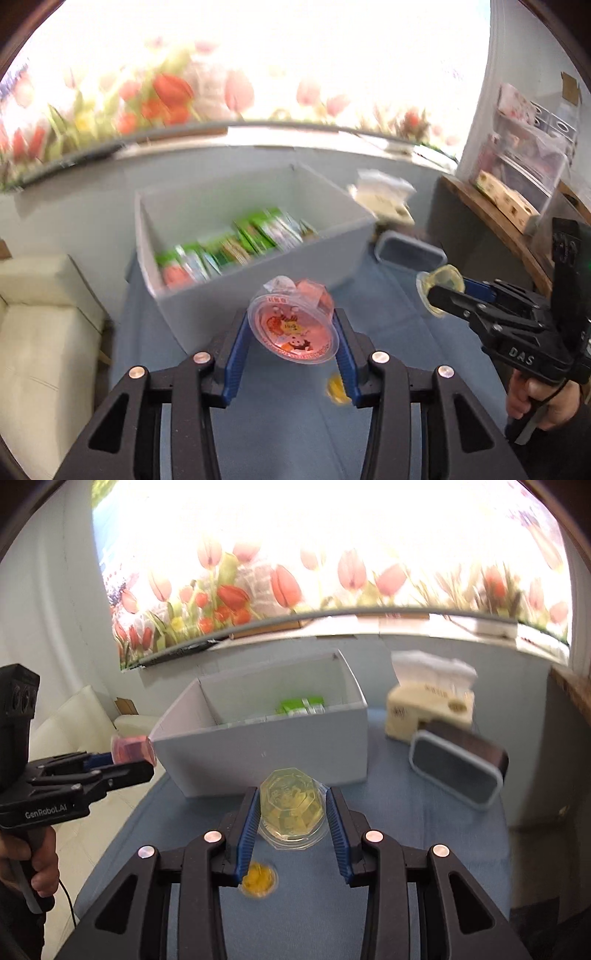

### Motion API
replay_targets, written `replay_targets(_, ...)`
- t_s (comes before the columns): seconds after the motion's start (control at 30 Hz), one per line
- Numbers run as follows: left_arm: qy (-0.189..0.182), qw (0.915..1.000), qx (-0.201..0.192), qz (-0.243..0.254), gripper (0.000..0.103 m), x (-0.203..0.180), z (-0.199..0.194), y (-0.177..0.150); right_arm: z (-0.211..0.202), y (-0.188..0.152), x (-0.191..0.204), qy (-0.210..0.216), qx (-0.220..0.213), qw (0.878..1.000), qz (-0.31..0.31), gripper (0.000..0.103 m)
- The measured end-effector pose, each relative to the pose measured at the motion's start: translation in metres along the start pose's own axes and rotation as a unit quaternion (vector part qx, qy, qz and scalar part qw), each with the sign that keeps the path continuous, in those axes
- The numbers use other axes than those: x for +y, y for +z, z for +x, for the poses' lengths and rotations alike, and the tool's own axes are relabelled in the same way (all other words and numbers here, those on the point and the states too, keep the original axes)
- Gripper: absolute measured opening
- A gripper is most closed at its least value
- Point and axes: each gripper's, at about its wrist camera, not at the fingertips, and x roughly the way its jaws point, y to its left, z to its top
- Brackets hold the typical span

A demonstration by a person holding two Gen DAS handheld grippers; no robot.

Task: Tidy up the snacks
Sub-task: 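Carry both jelly cups into the white box and open both grippers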

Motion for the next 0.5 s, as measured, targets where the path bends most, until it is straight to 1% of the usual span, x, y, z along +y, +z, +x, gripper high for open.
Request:
replay_targets(0.1,0.001,0.9997,-0.008,-0.021,0.048,0.014,-0.001,0.02,0.002,0.024,0.011,0.005,-0.013,1.0,-0.015,0.039)
replay_targets(0.17,0.014,0.9993,-0.015,-0.03,0.048,0.02,-0.001,0.035,0.006,0.04,0.017,0.011,-0.017,1.0,-0.021,0.039)
replay_targets(0.27,0.007,0.9988,-0.022,-0.043,0.048,0.034,0.0,0.055,0.016,0.062,0.025,0.017,-0.022,0.999,-0.033,0.039)
replay_targets(0.4,0.009,0.9989,-0.026,-0.037,0.048,0.044,0.009,0.081,0.039,0.092,0.035,0.021,-0.022,0.998,-0.046,0.04)
replay_targets(0.5,0.01,0.9985,-0.02,-0.05,0.048,0.057,0.022,0.099,0.06,0.109,0.033,0.033,-0.012,0.999,-0.032,0.04)
